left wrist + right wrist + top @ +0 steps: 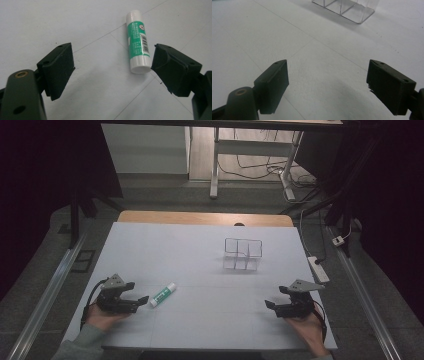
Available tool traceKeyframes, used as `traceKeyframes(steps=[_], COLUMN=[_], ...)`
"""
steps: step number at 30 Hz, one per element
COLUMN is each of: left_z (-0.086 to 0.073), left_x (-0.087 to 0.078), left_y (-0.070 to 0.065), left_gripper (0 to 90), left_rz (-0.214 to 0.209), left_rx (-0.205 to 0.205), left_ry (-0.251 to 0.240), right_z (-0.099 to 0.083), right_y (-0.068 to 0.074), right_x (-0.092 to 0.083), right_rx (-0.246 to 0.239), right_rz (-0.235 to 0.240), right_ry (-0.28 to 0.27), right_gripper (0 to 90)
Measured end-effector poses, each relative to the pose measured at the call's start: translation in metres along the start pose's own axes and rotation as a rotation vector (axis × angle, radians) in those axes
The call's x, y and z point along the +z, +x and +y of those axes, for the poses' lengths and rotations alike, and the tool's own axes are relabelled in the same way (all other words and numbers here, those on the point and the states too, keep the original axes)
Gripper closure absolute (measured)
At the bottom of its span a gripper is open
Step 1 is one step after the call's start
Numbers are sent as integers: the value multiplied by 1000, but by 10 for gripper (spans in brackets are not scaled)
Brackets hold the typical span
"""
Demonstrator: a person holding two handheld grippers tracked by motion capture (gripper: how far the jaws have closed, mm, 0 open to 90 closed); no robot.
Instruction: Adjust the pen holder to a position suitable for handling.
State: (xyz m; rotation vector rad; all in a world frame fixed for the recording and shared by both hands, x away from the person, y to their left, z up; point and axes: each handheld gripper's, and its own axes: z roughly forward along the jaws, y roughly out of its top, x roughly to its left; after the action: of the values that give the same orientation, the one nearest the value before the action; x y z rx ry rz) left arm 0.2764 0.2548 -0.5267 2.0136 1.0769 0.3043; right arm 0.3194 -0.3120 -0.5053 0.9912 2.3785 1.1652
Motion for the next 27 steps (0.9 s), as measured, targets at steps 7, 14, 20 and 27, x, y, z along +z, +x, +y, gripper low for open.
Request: traceKeyframes(steps=[7, 14, 20, 27], left_z=[-1, 1, 0, 1], left_x=[-2, 2, 0, -1], left_y=[-3, 0, -2, -5], left_gripper=[178, 179, 179, 178], left_rz=[3, -2, 7, 14], left_rx=[9, 8, 7, 27], left_ry=[4, 3, 0, 4], right_z=[2, 2, 2, 4], right_y=[-1, -2, -3, 0], right_x=[1, 5, 5, 5], right_rx=[2, -4, 4, -12], right_rz=[-5, -11, 4, -1], right_ry=[-6, 8, 2, 3], right_gripper=[187, 188, 191, 196])
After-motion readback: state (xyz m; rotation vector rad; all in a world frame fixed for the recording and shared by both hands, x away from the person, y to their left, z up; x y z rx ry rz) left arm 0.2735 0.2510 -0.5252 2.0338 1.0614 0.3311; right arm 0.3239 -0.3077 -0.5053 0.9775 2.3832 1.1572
